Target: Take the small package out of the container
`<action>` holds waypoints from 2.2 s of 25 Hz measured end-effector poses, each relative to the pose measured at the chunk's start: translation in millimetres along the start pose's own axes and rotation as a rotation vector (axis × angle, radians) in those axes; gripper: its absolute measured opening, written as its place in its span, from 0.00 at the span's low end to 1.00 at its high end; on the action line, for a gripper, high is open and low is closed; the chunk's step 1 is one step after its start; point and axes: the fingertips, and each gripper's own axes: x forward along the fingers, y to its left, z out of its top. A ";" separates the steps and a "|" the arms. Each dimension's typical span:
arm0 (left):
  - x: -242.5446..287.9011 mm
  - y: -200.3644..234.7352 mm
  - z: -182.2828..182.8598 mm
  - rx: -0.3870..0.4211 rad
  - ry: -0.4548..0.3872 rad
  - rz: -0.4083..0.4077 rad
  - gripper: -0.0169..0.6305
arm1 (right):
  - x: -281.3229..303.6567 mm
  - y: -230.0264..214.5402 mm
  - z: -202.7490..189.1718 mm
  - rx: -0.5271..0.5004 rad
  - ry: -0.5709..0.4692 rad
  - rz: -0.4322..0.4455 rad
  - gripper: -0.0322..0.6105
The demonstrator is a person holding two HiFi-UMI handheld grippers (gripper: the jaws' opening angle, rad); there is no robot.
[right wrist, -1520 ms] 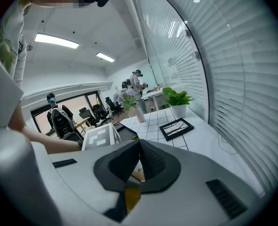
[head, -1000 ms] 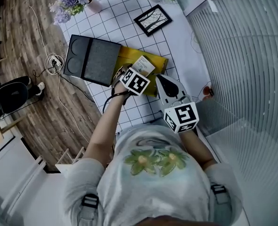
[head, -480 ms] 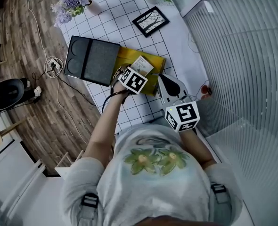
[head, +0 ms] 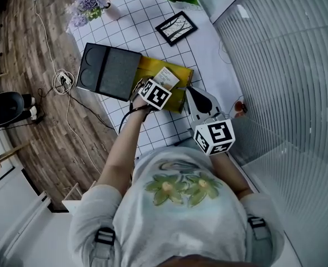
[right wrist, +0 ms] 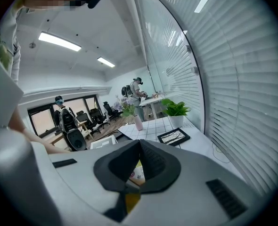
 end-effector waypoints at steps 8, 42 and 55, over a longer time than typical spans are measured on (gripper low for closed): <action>-1.5 -0.4 0.5 -0.005 -0.026 0.012 0.63 | -11.0 -1.2 5.0 -0.013 -0.018 -0.008 0.06; -38.9 -7.3 15.5 0.009 -0.090 0.057 0.63 | -36.6 -5.0 11.9 -0.034 -0.060 -0.044 0.06; -72.9 -17.5 31.5 0.012 -0.153 0.079 0.63 | -42.4 -4.5 13.9 -0.040 -0.073 -0.055 0.06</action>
